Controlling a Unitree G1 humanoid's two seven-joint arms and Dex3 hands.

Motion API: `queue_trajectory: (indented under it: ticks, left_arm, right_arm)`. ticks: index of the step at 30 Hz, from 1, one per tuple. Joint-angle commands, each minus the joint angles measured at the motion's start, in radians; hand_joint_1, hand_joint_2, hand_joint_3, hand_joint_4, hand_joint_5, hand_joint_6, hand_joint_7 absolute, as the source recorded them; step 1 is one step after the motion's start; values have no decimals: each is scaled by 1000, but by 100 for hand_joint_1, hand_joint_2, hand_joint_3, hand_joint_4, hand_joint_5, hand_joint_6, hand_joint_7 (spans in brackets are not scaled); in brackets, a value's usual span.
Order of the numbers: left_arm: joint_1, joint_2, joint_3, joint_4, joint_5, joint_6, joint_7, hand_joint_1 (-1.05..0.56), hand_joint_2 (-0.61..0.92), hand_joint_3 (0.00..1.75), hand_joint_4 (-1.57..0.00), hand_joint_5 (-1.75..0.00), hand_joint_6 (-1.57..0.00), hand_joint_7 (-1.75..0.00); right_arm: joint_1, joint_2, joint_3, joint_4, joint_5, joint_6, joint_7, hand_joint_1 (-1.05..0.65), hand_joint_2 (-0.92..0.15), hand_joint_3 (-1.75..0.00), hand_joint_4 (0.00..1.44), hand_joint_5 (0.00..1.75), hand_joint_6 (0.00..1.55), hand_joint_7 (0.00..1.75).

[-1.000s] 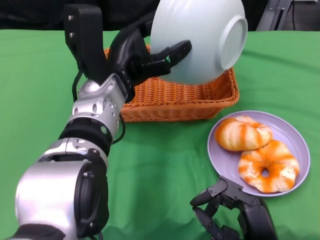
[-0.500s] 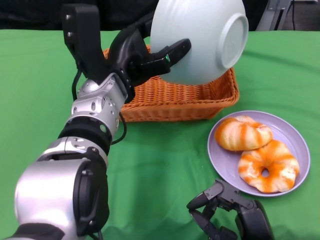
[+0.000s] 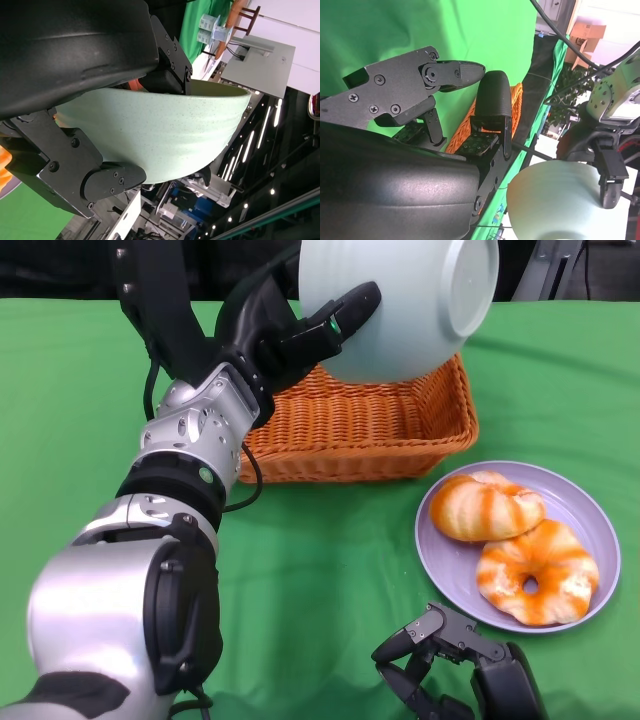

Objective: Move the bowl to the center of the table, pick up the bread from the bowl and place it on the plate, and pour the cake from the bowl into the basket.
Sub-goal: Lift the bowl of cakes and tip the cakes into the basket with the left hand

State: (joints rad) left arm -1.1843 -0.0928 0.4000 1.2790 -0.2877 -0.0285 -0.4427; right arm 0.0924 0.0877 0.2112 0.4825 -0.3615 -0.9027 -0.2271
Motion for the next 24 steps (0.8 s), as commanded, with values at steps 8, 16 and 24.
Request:
queue_trajectory:
  ticks: [8,16,24]
  left_arm:
    - [-58,10,11,-5,-20,7,20,-1,67,110,-75,-166,-84,-139]
    - [-66,16,34,-3,-51,66,6,-2,72,106,-74,-164,-84,-136]
    - [-67,17,49,-2,-61,99,12,-4,72,106,-71,-166,-79,-142]
  right_arm:
    - [11,-16,0,-32,42,9,23,-20,-81,-35,80,162,68,123]
    - [11,-13,0,-39,60,16,42,-20,-81,-33,81,158,70,121]
    - [9,-8,-4,-37,33,19,16,-20,-82,-31,83,159,71,121]
